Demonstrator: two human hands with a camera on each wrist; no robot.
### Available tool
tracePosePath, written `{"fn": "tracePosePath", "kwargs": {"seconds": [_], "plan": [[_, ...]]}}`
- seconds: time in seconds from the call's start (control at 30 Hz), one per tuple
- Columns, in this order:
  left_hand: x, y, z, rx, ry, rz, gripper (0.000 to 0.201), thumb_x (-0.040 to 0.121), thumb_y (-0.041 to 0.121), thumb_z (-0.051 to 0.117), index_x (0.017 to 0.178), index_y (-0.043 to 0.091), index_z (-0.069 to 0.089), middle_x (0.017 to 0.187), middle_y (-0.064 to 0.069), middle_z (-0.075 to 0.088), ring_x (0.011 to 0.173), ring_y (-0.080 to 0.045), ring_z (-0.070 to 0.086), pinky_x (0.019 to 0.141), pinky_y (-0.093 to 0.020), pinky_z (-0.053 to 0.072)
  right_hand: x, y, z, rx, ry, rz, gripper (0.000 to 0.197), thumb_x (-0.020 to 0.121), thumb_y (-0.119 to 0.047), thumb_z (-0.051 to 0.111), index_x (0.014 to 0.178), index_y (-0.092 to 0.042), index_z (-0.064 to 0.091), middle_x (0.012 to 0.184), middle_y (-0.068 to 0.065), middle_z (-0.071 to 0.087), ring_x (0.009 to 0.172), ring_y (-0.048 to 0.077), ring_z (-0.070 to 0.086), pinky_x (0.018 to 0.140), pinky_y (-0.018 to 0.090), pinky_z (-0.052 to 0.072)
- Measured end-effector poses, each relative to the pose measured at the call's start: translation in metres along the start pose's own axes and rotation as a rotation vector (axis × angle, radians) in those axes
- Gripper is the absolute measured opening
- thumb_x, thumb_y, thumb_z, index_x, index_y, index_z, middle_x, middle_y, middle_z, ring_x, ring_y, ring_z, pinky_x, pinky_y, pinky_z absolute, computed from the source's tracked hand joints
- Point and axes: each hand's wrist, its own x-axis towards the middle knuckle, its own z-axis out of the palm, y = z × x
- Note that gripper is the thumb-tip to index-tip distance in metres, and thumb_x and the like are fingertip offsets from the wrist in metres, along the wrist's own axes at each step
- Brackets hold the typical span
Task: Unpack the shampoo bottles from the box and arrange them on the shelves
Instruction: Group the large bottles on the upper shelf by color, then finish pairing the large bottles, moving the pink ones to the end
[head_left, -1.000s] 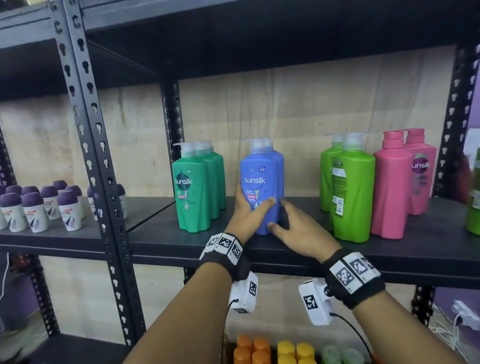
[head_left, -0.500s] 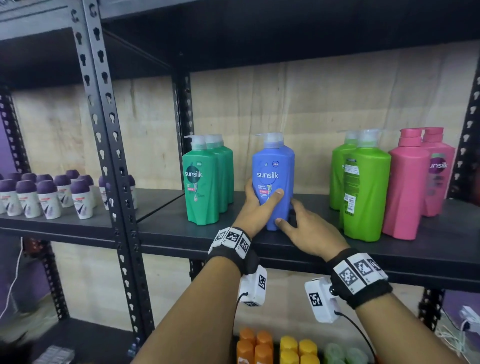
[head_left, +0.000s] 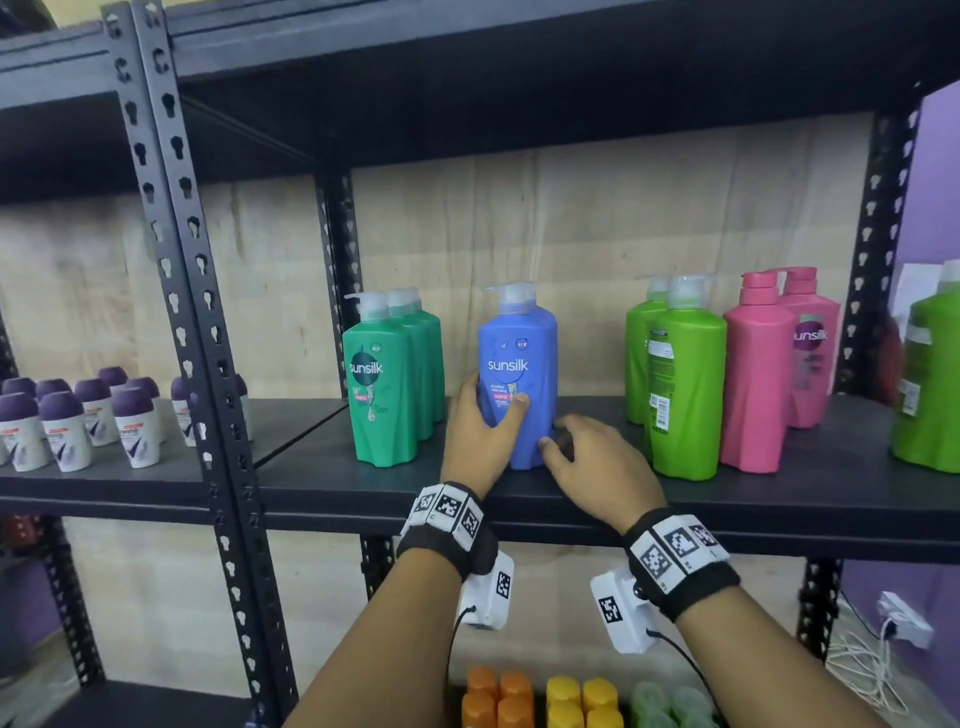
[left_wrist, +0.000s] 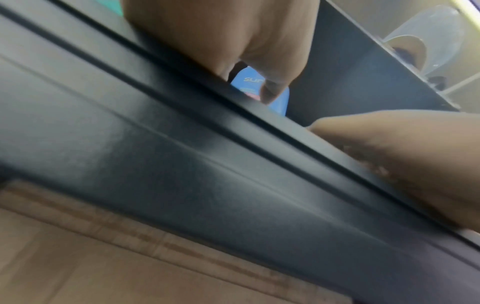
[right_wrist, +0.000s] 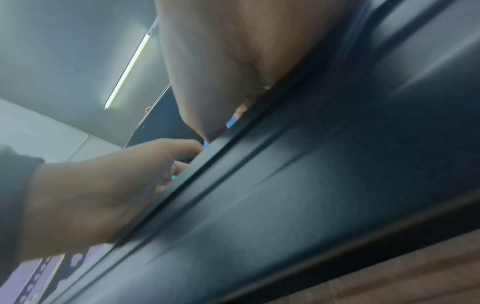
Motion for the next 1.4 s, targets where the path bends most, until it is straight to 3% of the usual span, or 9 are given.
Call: {"fn": "tracePosePath", "kwargs": {"seconds": [0.1,0.23,0.4,0.57,0.9,1.07,1.2,1.3,1.4], "plan": [[-0.010,0.002,0.001,0.091,0.132,0.086,0.046,0.094,0.024,0.071,0.137,0.014,0.058,0.126,-0.002,0.055,0.118,-0.016,0.058,0.107,-0.036,0.047,-0.008,0.000,-0.007,0.105,0.112,-0.040,0.023,0.098,-0.040,0.055,0.106,-0.024,0.070,0.105,-0.006,0.072,0.098,0.020,0.067,0.083,0.039,0.055],[-0.026,0.008,0.001,0.014,0.272,0.212,0.018,0.095,0.010,0.066,0.113,0.012,0.067,0.112,-0.003,0.056,0.099,-0.016,0.063,0.091,-0.043,0.055,-0.015,0.002,-0.016,0.200,0.160,-0.099,0.014,0.097,-0.022,0.057,0.097,-0.020,0.070,0.099,-0.006,0.070,0.091,0.015,0.065,0.083,0.040,0.052],[-0.049,0.021,0.012,0.104,0.039,0.370,0.005,0.095,0.015,0.066,0.094,0.019,0.069,0.095,0.009,0.066,0.084,-0.010,0.064,0.075,-0.041,0.057,-0.036,0.008,-0.027,0.182,0.257,-0.132,0.011,0.097,-0.018,0.057,0.094,-0.016,0.067,0.093,-0.002,0.064,0.085,0.019,0.061,0.080,0.042,0.050],[-0.059,0.047,0.039,0.169,-0.157,0.464,0.010,0.093,0.028,0.061,0.090,0.021,0.068,0.089,0.010,0.066,0.082,-0.007,0.063,0.077,-0.038,0.056,-0.056,0.014,-0.056,0.096,0.359,-0.091,0.010,0.098,-0.020,0.059,0.096,-0.013,0.066,0.094,0.004,0.064,0.089,0.026,0.061,0.080,0.045,0.050],[-0.081,0.119,0.127,0.476,-0.262,0.511,0.025,0.095,0.037,0.057,0.088,0.015,0.066,0.097,-0.007,0.066,0.089,-0.032,0.064,0.075,-0.041,0.053,-0.098,0.080,-0.169,-0.176,0.377,0.056,0.023,0.098,-0.026,0.055,0.105,-0.011,0.072,0.099,0.007,0.066,0.091,0.025,0.062,0.086,0.042,0.053],[-0.083,0.159,0.167,0.502,-0.296,0.535,0.031,0.096,0.036,0.056,0.083,0.011,0.066,0.092,-0.012,0.065,0.084,-0.034,0.064,0.072,-0.040,0.050,-0.116,0.120,-0.220,-0.227,0.375,0.149,0.024,0.100,-0.024,0.054,0.109,-0.009,0.071,0.106,0.010,0.065,0.098,0.027,0.061,0.089,0.041,0.052],[-0.073,0.175,0.188,0.527,-0.251,0.508,0.034,0.097,0.039,0.055,0.104,0.008,0.068,0.113,-0.016,0.061,0.102,-0.035,0.061,0.088,-0.042,0.051,-0.120,0.148,-0.247,-0.209,0.401,0.217,0.029,0.100,-0.028,0.053,0.118,-0.011,0.067,0.115,0.009,0.060,0.105,0.027,0.060,0.094,0.044,0.051],[-0.065,0.182,0.202,0.556,-0.195,0.484,0.051,0.098,0.037,0.055,0.133,0.000,0.057,0.146,-0.027,0.039,0.132,-0.042,0.043,0.112,-0.045,0.036,-0.111,0.169,-0.257,-0.151,0.423,0.258,0.041,0.100,-0.027,0.055,0.135,-0.008,0.056,0.132,0.013,0.053,0.121,0.030,0.057,0.104,0.046,0.047],[-0.053,0.190,0.213,0.550,-0.200,0.387,0.066,0.098,0.036,0.055,0.149,-0.003,0.039,0.159,-0.033,0.019,0.147,-0.048,0.026,0.120,-0.047,0.026,-0.094,0.189,-0.268,-0.094,0.305,0.289,0.058,0.099,-0.030,0.058,0.150,-0.010,0.039,0.144,0.016,0.039,0.132,0.034,0.050,0.112,0.048,0.041]]}}
